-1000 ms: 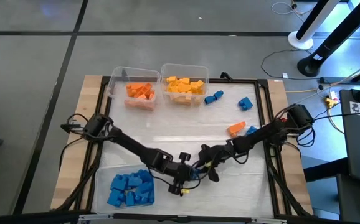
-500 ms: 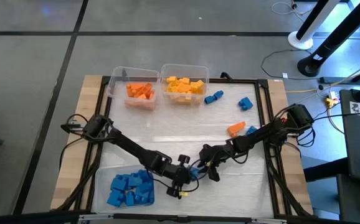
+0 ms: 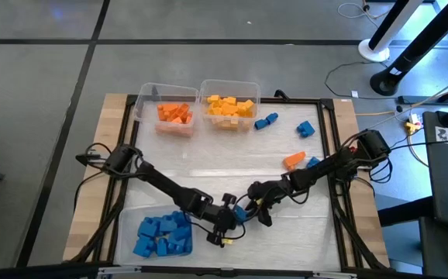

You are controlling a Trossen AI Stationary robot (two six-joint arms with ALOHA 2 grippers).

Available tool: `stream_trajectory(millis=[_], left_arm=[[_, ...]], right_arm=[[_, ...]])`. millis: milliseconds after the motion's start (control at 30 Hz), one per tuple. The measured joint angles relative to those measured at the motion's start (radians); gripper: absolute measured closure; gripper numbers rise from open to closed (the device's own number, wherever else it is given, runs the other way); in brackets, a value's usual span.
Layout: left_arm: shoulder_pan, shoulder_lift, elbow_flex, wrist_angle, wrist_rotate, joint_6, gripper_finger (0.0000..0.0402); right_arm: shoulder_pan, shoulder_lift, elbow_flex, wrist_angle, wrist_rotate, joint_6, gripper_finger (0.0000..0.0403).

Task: Sort blocks
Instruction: Put the blue game piece into the bottom transparent bin

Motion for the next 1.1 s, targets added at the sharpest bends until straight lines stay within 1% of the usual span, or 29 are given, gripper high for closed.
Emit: stream_trajectory(millis=[133, 333, 500, 667, 833, 967, 1100], left_arm=[[0.012, 0.012, 0.002, 0.011, -0.001, 0.003, 0.0325], [0.018, 0.014, 0.0, 0.027, 0.0, 0.003, 0.0325], [0.018, 0.015, 0.0, 0.031, -0.003, 0.003, 0.0325], [0.018, 0.015, 0.0, 0.031, -0.004, 0.003, 0.0325], [0.018, 0.016, 0.0, 0.03, -0.007, 0.003, 0.0325], [0.018, 0.016, 0.0, 0.028, -0.007, 0.003, 0.0325], [0.018, 0.016, 0.0, 0.027, -0.007, 0.003, 0.0325]], right_arm=[[0.0, 0.0, 0.001, 0.023, -0.037, 0.053, 0.0265], [0.0, 0.0, 0.001, 0.019, -0.079, 0.198, 0.0265], [0.0, 0.0, 0.001, 0.019, -0.082, 0.28, 0.0265], [0.0, 0.0, 0.001, 0.019, -0.072, 0.322, 0.0265], [-0.005, 0.0, 0.001, 0.019, -0.006, 0.333, 0.0265], [-0.014, 0.0, 0.001, -0.017, 0.009, 0.332, 0.0265], [-0.014, 0.0, 0.001, -0.055, -0.001, 0.333, 0.0265]])
